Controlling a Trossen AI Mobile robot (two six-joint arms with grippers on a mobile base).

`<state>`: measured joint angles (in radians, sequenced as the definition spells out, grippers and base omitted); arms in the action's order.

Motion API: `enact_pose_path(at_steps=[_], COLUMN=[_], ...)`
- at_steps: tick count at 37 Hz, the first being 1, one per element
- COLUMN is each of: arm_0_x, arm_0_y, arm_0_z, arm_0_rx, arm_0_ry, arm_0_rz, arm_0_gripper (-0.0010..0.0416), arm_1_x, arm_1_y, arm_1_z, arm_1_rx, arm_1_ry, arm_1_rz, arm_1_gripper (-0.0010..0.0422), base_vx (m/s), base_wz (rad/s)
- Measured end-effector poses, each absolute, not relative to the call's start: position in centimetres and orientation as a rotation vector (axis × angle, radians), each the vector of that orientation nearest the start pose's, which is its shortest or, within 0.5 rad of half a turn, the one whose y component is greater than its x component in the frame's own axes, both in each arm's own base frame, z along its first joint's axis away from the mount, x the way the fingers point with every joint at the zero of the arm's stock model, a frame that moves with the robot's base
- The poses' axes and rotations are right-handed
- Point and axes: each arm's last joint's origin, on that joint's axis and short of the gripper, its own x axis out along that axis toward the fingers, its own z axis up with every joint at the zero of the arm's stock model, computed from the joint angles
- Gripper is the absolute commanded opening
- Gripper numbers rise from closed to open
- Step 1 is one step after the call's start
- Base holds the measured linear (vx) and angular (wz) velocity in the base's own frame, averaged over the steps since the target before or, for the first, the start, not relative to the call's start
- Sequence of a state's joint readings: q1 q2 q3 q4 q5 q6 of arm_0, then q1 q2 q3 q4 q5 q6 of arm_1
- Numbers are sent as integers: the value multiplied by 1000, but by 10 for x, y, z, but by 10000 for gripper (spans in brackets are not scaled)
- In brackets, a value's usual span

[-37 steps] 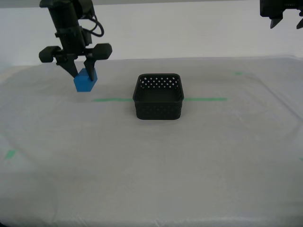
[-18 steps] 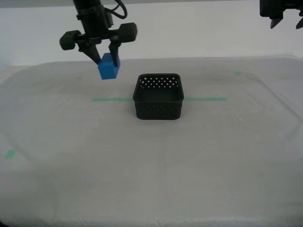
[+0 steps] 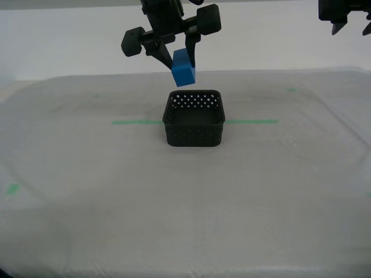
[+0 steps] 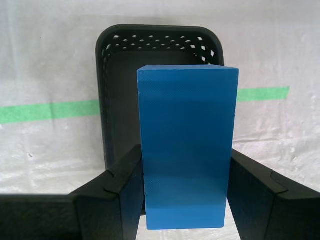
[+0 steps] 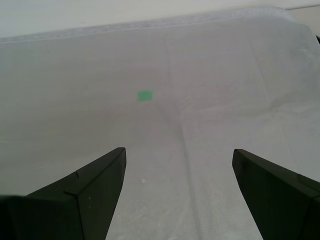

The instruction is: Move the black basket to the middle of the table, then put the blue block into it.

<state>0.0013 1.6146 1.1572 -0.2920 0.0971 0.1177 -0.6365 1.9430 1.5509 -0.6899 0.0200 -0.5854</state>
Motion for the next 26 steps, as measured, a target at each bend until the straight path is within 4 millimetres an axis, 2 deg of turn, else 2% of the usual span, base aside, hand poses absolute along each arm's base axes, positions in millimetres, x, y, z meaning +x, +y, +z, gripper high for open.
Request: enact_pose_path(at_steps=[4,14,20,26], arm_0_x=[349,349,349,349], arm_0_y=[-3,-2,-2,-3], arm_0_z=[247,247,247,247], arm_0_rx=[76,75,75,75], arm_0_ry=[742,741,741,741], arm_0_rz=[-137,-135,-135,-136], arm_0_gripper=[310,306,297,306], arm_1_x=[331,344,355,366], arm_1_y=[-248,-259,-267,-277], arm_1_z=[221,188,180,172], arm_1_rx=[-190,-174,-172,-133], arm_1_ry=[1179,1245,1251,1295], arm_1_rz=[-252,-225,-224,-216], arm_1_gripper=[-1,-1,-1,0], base_vx=[0,0,0,0], base_wz=[0,0,0,0])
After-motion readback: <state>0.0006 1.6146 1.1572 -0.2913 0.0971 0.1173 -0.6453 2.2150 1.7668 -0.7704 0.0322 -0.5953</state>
